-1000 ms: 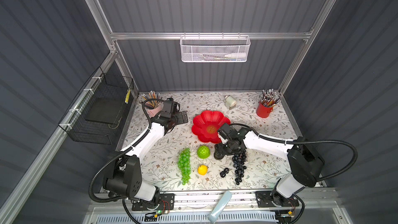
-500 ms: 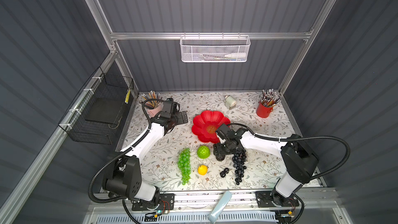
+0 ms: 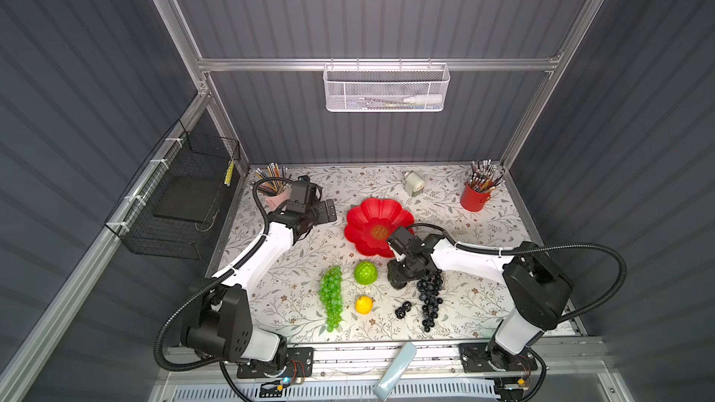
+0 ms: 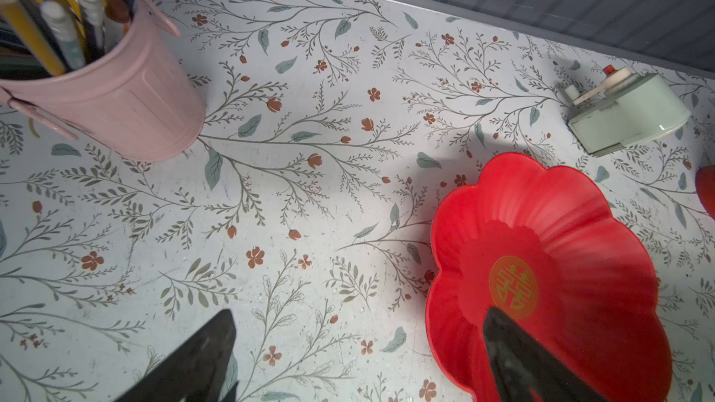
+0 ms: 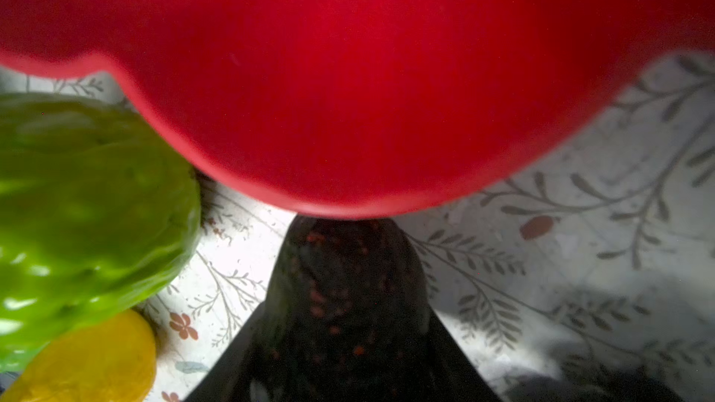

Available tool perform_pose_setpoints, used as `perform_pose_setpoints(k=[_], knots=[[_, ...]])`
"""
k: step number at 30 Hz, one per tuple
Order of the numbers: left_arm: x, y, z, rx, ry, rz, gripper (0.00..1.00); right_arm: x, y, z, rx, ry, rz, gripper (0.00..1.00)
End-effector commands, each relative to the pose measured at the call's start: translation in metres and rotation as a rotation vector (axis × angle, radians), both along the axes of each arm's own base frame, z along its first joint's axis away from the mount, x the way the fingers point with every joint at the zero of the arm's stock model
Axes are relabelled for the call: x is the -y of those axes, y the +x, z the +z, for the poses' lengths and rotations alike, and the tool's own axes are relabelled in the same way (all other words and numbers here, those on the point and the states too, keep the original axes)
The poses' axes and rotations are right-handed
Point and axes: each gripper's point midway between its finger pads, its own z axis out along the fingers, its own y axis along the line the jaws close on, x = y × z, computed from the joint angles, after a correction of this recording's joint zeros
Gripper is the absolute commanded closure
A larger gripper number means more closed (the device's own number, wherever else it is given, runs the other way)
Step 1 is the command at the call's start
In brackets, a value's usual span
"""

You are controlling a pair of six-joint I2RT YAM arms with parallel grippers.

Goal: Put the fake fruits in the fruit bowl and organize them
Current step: 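Carry avocado into red bowl with right gripper while left grasps custard apple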

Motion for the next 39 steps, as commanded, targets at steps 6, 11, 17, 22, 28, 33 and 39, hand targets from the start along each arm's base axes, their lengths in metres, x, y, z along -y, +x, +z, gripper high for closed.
perform_pose_setpoints(k=[6,11,17,22,28,33,39], knots=[[-0.007,-0.004,0.010,0.015,0.022,0.015,0.00,0.015,-0.010,0.037,0.069,0.031,0.017,0.58],[-0.014,0.002,0.018,0.019,0.064,0.045,0.00,0.026,-0.014,0.077,0.121,0.074,0.021,0.63],[-0.020,-0.002,0.009,-0.003,0.080,0.069,0.00,0.026,0.031,0.129,0.227,0.097,0.088,0.62],[-0.010,-0.004,0.009,-0.051,0.081,0.001,0.00,0.008,0.091,0.138,0.295,0.107,0.146,0.63],[-0.016,-0.013,0.010,-0.082,0.098,0.022,0.00,-0.015,0.148,0.125,0.339,0.076,0.196,0.63],[-0.013,-0.016,0.009,-0.071,0.077,0.007,0.00,-0.021,0.178,0.098,0.341,-0.008,0.210,0.63],[-0.012,-0.016,0.000,-0.099,0.078,0.002,0.00,-0.019,0.191,0.070,0.309,-0.069,0.213,0.63]])
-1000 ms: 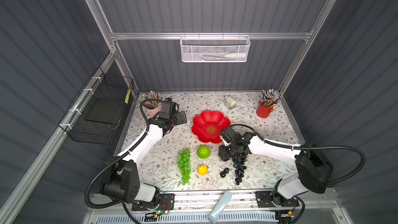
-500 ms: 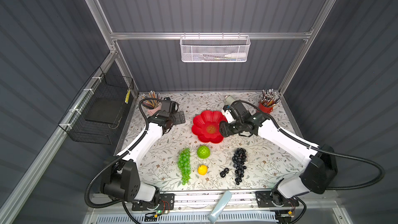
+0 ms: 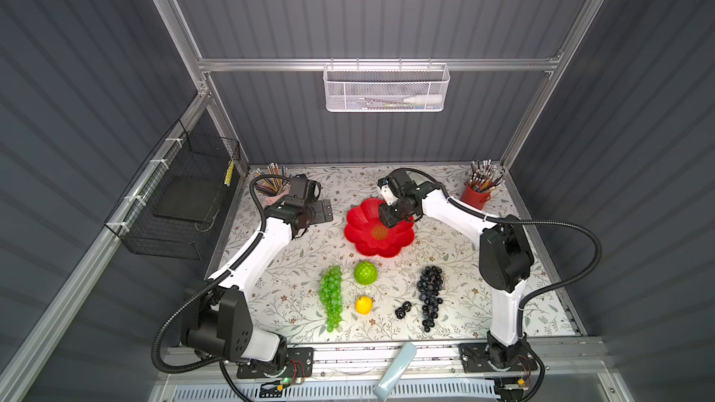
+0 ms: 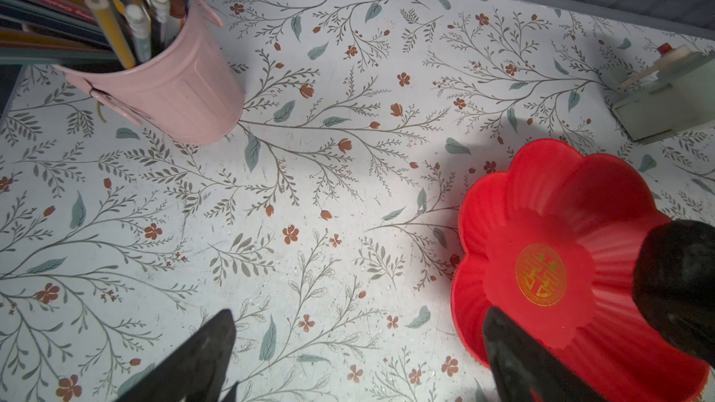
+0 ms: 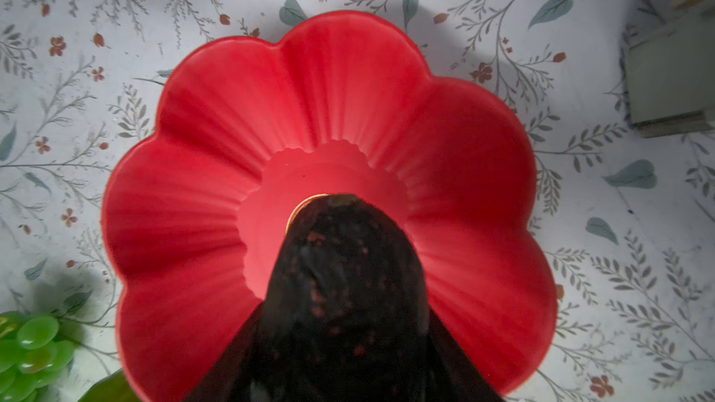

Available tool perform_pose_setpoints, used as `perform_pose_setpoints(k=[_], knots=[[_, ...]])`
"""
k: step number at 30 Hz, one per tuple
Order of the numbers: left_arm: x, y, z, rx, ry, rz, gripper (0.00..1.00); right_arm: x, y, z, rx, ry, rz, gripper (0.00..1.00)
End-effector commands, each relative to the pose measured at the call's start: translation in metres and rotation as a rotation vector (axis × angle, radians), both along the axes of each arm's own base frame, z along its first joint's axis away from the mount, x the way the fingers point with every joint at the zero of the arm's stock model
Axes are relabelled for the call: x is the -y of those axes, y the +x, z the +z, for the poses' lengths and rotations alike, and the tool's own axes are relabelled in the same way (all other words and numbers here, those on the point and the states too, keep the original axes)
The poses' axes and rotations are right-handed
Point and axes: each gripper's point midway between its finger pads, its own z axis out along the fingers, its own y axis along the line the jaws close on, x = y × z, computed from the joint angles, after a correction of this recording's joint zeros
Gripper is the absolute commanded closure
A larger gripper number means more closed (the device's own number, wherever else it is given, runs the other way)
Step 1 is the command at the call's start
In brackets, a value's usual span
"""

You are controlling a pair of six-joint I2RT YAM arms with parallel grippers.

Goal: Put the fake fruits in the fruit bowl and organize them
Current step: 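Carry avocado into red bowl with right gripper while left grasps custard apple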

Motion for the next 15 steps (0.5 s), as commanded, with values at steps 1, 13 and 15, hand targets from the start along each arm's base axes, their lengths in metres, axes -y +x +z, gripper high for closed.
perform_pose_setpoints(k=[1,13,15], knots=[[0.001,-0.007,-0.007,-0.033,0.001,-0.025,0.00,0.005,0.005,-0.007,0.002,-0.054,0.021,0.62],[0.005,-0.010,-0.013,-0.050,-0.021,-0.039,0.00,0.007,0.016,-0.038,-0.033,-0.077,0.028,0.61],[0.006,-0.010,-0.014,-0.057,-0.020,-0.040,0.00,0.008,0.017,-0.042,-0.041,-0.087,0.028,0.60]])
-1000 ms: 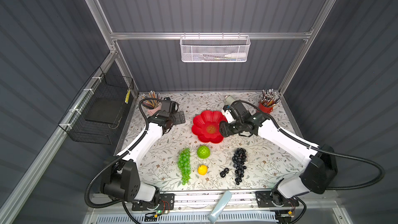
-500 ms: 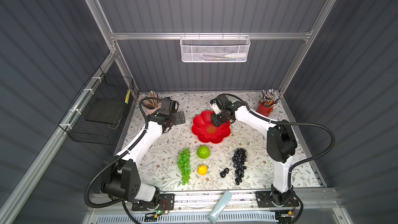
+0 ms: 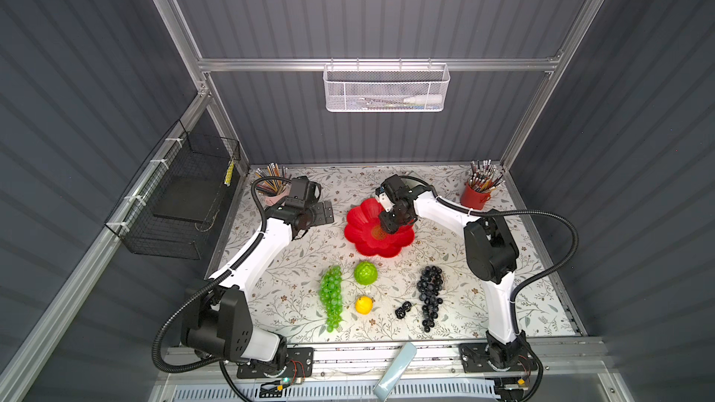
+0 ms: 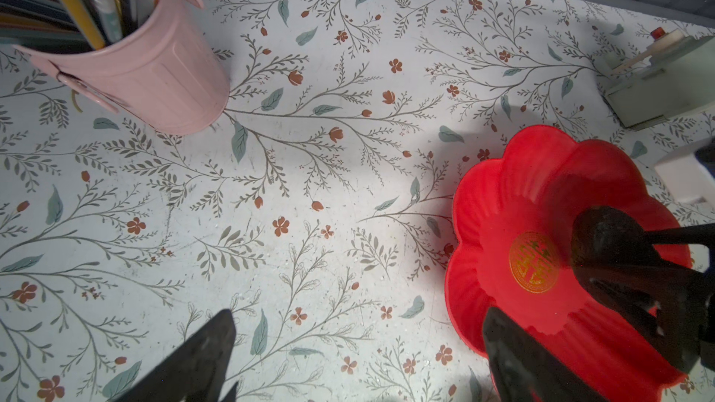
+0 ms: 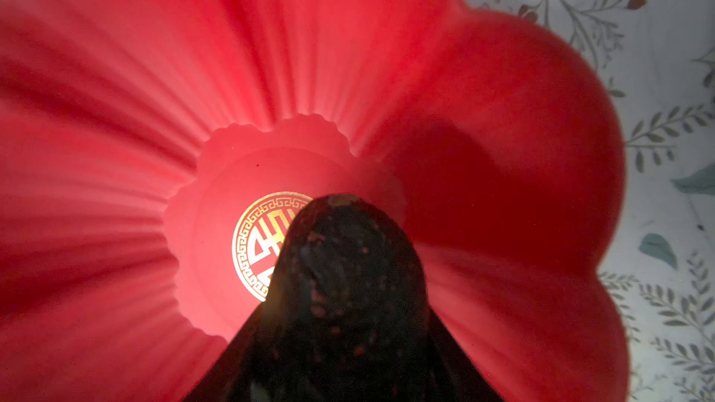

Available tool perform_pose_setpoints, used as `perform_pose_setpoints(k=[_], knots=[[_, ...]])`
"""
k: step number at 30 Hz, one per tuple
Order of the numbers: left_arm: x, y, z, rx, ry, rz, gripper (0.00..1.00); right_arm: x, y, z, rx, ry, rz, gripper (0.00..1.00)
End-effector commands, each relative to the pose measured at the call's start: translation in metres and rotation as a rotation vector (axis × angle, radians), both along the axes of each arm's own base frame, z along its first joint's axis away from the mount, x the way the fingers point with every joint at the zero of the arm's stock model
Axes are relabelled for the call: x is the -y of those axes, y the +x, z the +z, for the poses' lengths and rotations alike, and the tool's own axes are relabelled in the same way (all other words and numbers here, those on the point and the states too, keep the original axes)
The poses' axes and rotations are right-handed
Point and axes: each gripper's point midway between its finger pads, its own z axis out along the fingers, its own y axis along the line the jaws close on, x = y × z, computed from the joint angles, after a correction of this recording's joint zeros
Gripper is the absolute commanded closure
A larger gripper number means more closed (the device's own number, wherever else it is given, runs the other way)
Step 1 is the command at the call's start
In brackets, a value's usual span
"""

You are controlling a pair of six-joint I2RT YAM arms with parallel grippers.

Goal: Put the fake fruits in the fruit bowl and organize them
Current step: 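Carry avocado into red bowl with right gripper while left grasps custard apple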

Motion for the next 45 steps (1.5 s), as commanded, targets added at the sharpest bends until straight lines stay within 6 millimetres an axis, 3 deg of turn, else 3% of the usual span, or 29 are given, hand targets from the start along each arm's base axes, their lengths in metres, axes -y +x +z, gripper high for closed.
perform_pose_setpoints(k=[1,10,18,21,27,32,36,39,40,45], knots=[[0.001,-0.007,-0.009,-0.041,0.001,-0.019,0.00,0.001,0.010,0.000,0.015,-0.013,0.005,0.60],[0.010,-0.011,-0.011,-0.088,-0.015,-0.071,0.00,-0.004,0.014,-0.011,0.009,-0.002,0.008,0.57],[0.010,-0.013,-0.001,-0.090,-0.007,-0.085,0.00,-0.004,0.015,-0.008,0.037,0.008,0.009,0.33],[0.013,-0.011,0.006,-0.104,-0.007,-0.109,0.00,-0.003,0.016,-0.007,0.039,-0.002,0.012,0.30],[0.031,-0.016,0.013,-0.162,-0.065,-0.189,0.00,-0.003,0.015,0.021,0.089,0.020,0.014,0.22],[0.051,-0.027,0.008,-0.234,-0.144,-0.257,0.00,-0.002,0.007,0.080,0.180,0.081,0.013,0.17],[0.074,-0.041,-0.009,-0.313,-0.138,-0.339,0.00,0.006,-0.004,0.111,0.244,0.135,-0.008,0.15],[0.095,-0.061,-0.031,-0.406,-0.090,-0.414,0.00,0.018,-0.016,0.121,0.273,0.160,-0.042,0.14],[0.107,-0.062,-0.026,-0.401,-0.083,-0.450,0.00,0.022,-0.020,0.123,0.279,0.173,-0.059,0.14],[0.136,-0.093,-0.048,-0.490,0.011,-0.552,0.00,0.038,-0.042,0.119,0.315,0.257,-0.133,0.13]])
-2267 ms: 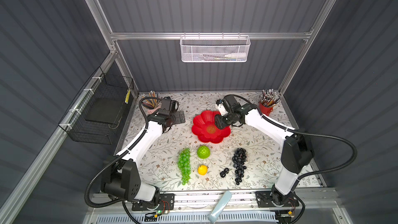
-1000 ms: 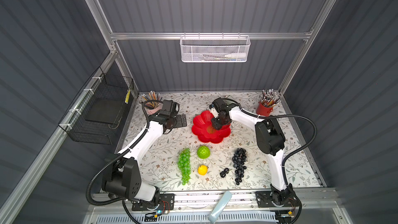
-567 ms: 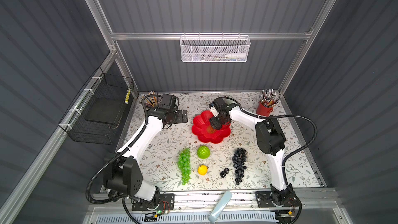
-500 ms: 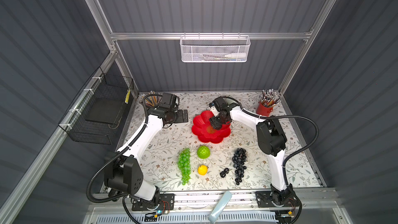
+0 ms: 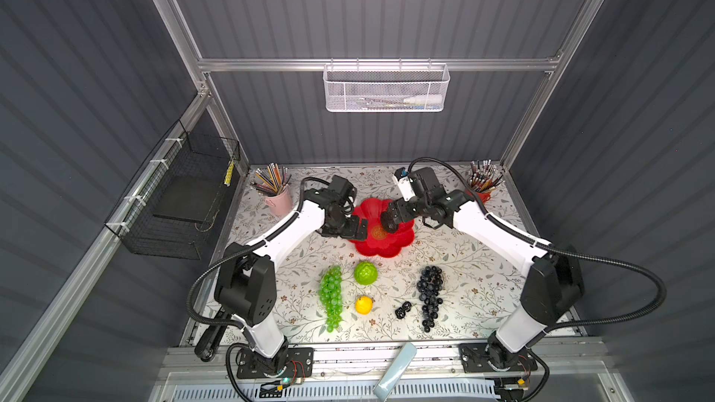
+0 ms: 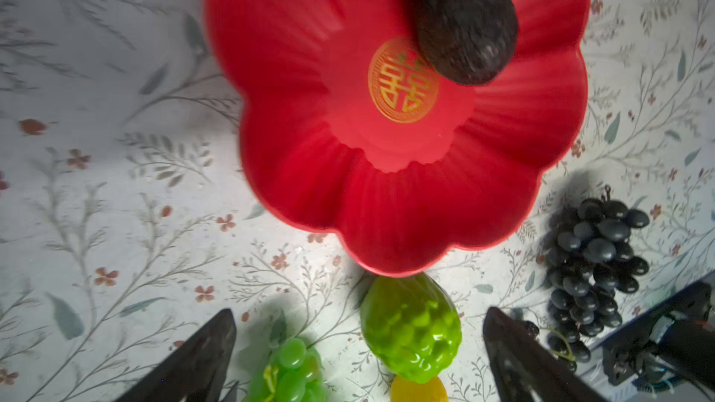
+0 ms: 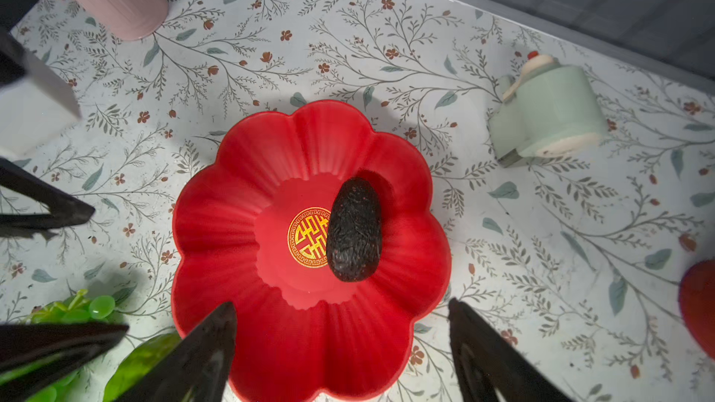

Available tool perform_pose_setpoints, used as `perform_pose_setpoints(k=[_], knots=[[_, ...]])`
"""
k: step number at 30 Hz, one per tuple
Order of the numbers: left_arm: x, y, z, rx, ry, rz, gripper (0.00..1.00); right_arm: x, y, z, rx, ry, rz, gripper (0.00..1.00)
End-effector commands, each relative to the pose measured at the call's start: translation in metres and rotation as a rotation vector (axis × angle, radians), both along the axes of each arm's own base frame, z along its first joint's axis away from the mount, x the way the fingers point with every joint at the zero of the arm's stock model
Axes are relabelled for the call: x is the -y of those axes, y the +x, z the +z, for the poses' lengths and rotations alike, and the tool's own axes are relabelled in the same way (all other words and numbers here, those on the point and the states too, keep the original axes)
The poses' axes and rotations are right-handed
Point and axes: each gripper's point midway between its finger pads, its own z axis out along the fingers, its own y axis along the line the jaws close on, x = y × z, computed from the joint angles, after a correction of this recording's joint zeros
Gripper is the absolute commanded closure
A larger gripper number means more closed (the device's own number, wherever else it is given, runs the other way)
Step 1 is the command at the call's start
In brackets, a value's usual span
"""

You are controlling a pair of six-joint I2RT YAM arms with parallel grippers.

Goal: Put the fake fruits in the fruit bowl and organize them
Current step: 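Carry avocado into red bowl with right gripper while left grasps custard apple, then lift the green custard apple with the left gripper and lower it into the bowl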

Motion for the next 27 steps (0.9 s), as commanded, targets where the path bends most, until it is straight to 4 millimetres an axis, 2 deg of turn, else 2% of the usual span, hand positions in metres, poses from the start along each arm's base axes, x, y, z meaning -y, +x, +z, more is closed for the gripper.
perform_pose_setpoints(k=[1,4,7,9,10,16,23,27], knots=[[0.014,-0.028,-0.006,-0.064,0.045,-0.084,0.00,0.010,-0.007,-0.009,0.008,0.068,-0.070,0.13],[0.026,-0.045,-0.023,-0.079,0.118,-0.127,0.01,0.019,-0.013,-0.015,0.006,0.093,-0.101,0.13],[0.019,-0.053,-0.039,-0.089,0.217,-0.107,0.01,0.023,-0.016,-0.020,0.006,0.099,-0.112,0.11],[0.017,-0.057,-0.043,-0.104,0.223,-0.093,0.01,0.024,-0.016,-0.022,0.004,0.095,-0.116,0.11],[0.012,-0.067,-0.054,-0.139,0.237,-0.097,0.01,0.025,-0.016,-0.023,0.005,0.096,-0.120,0.11],[0.015,-0.094,-0.076,-0.217,0.252,-0.135,0.03,0.033,-0.013,-0.021,0.031,0.091,-0.150,0.10],[0.020,-0.087,-0.090,-0.202,0.255,-0.126,0.05,0.040,-0.014,-0.022,0.032,0.097,-0.169,0.10],[0.022,-0.086,-0.094,-0.200,0.246,-0.126,0.11,0.041,-0.015,-0.024,0.028,0.097,-0.169,0.10]])
